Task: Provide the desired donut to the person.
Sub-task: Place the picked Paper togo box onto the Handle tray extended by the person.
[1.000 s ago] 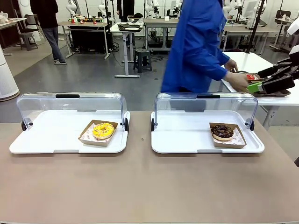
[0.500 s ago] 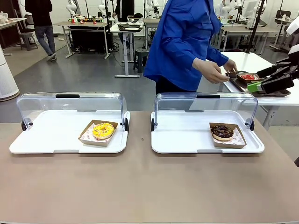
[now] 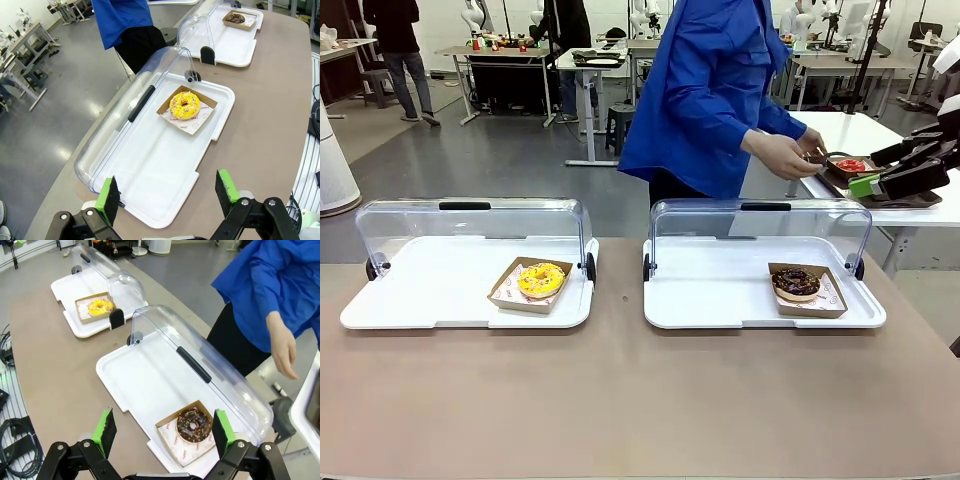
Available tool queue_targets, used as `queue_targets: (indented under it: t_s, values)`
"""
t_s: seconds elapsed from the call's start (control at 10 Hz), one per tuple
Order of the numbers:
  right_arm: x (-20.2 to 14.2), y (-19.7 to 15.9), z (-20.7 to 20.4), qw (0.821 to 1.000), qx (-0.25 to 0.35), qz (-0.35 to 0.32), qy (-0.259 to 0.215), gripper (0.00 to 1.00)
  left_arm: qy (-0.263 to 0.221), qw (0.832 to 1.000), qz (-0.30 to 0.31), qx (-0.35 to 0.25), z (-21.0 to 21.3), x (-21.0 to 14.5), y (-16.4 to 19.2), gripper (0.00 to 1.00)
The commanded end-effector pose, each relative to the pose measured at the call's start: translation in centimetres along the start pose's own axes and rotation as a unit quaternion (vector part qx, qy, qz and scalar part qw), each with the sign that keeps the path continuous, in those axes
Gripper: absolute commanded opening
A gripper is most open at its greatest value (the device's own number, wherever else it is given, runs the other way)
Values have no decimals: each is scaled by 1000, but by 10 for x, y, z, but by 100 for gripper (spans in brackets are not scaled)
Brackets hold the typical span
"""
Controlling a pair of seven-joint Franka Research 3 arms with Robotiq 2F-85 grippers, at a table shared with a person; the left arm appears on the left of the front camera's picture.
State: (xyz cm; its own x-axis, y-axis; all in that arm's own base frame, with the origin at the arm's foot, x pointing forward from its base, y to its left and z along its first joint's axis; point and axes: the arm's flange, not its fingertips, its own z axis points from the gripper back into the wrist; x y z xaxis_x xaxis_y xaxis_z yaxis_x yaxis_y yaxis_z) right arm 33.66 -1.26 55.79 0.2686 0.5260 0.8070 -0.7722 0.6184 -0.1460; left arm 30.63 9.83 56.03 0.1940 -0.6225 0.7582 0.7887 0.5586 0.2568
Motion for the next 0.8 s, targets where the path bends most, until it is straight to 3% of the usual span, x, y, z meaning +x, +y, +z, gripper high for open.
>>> queue_targets:
  t_s: [0.0,0.7]
  values:
    - [-1,3,-2,1000,-5,-7,3,100,-5,1000,11,-2,-1,1,-2,100]
    - [-1,3,-2,1000,-5,-7,3,100,-5,1000,11,-2,-1,1,-2,100]
